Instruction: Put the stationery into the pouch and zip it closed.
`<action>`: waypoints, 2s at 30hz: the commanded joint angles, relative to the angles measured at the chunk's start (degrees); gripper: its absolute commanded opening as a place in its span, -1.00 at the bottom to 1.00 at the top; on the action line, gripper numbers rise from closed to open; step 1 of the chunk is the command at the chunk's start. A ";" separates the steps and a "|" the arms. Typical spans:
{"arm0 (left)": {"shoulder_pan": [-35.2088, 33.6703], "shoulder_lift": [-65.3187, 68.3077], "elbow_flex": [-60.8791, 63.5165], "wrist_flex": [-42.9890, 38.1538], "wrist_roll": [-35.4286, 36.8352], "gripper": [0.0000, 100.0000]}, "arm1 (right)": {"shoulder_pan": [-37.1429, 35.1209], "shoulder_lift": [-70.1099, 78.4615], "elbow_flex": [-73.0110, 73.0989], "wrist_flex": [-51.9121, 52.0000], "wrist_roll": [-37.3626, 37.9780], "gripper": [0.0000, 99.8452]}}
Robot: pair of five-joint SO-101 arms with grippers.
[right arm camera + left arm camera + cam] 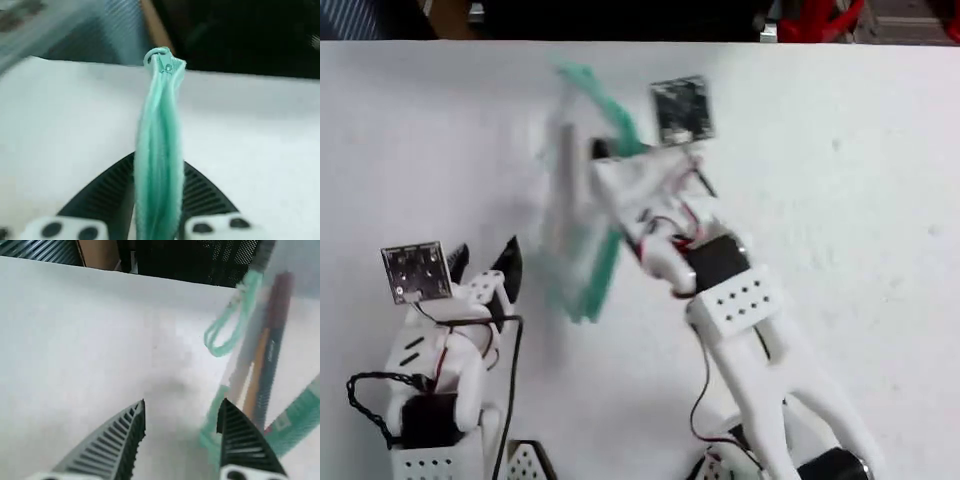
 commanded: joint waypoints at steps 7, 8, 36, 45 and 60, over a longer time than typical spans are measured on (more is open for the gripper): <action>-0.22 -0.57 -0.26 -1.49 0.70 -0.53 | 16.04 -26.95 30.15 1.71 16.97 -0.95; -0.22 -0.57 -0.26 -1.49 0.70 -0.53 | 15.52 -29.76 32.09 4.26 20.66 -0.92; -0.13 -0.57 -0.26 -1.05 -1.49 -0.53 | 28.62 -41.80 30.59 25.27 57.05 -0.91; -0.13 -0.57 0.62 -1.49 -1.58 -0.54 | 38.81 -3.74 24.26 5.32 57.32 -0.97; -0.04 -0.57 0.62 -1.49 -1.67 -0.54 | 41.27 30.55 6.51 12.62 67.96 -0.97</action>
